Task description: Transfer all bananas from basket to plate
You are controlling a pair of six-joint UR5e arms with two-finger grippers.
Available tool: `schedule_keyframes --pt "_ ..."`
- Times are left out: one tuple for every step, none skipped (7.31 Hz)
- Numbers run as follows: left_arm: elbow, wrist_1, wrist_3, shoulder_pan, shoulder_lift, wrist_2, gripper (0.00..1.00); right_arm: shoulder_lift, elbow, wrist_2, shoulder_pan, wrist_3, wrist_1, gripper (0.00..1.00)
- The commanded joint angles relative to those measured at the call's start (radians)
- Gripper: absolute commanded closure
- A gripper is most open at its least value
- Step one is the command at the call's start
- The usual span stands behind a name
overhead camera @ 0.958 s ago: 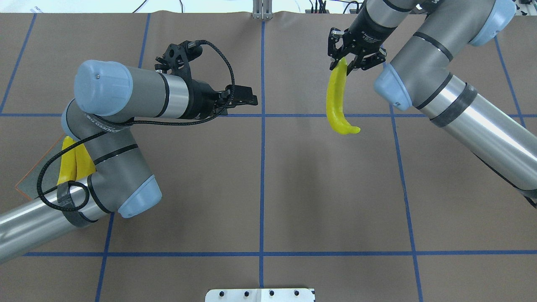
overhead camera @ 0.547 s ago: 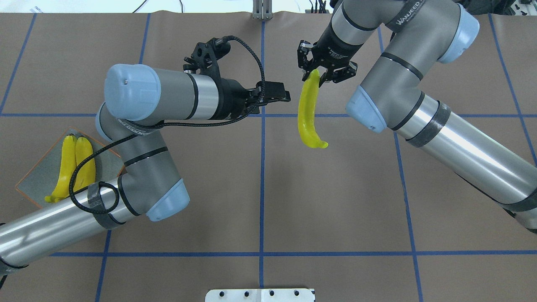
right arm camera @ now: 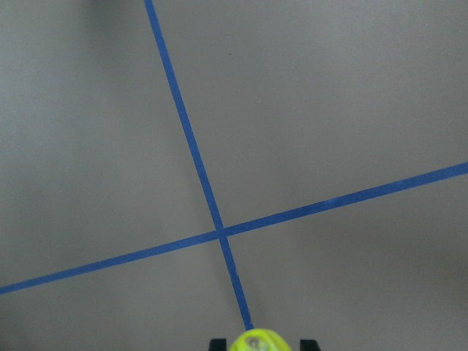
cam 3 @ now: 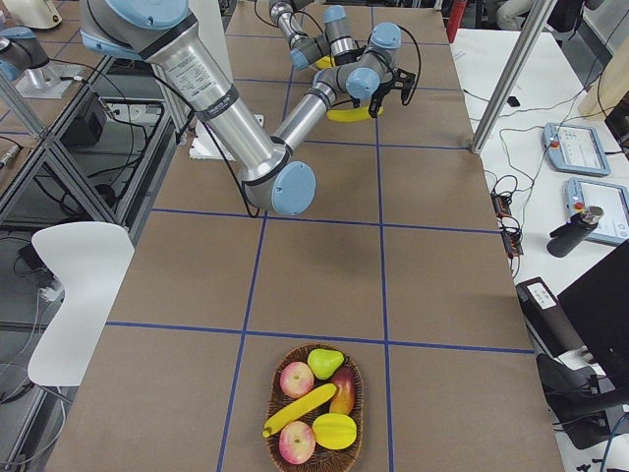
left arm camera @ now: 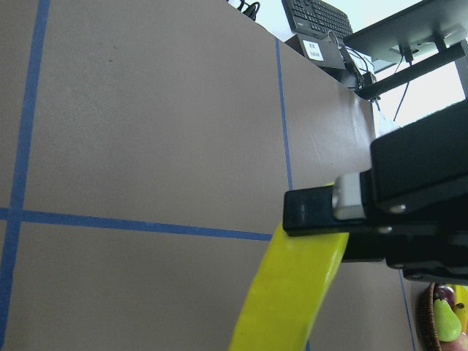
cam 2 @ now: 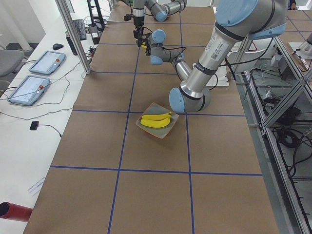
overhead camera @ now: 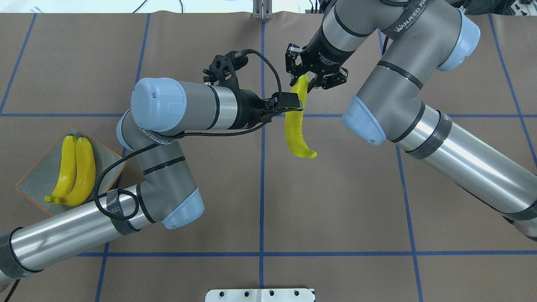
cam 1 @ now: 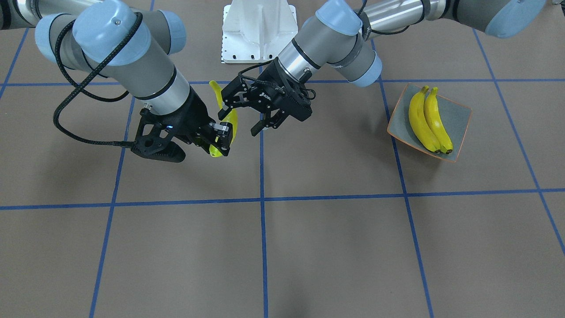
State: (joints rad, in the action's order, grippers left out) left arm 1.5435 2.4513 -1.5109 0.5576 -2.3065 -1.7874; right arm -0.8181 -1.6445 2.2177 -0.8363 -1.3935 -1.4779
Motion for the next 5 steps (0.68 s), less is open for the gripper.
schedule_keyframes --pt "-0.003 -0.002 0.000 -0.022 -0.001 0.000 0.00 -0.003 -0.006 -0.001 0.000 -0.001 -0.001 1.00" --pt "-0.003 -0.003 0.000 -0.036 -0.001 0.000 0.00 -0.006 -0.006 -0.001 0.000 -0.001 -0.001 1.00" --pt "-0.006 -0.005 0.000 -0.045 -0.001 0.000 0.00 -0.006 -0.009 -0.001 0.000 -0.002 -0.001 1.00" --pt "-0.013 -0.006 0.000 -0.050 -0.002 0.000 0.00 -0.006 -0.014 -0.001 -0.001 -0.002 -0.002 1.00" --pt "-0.025 -0.005 0.000 -0.057 -0.013 0.000 0.00 -0.007 -0.012 -0.001 0.000 -0.002 -0.002 1.00"
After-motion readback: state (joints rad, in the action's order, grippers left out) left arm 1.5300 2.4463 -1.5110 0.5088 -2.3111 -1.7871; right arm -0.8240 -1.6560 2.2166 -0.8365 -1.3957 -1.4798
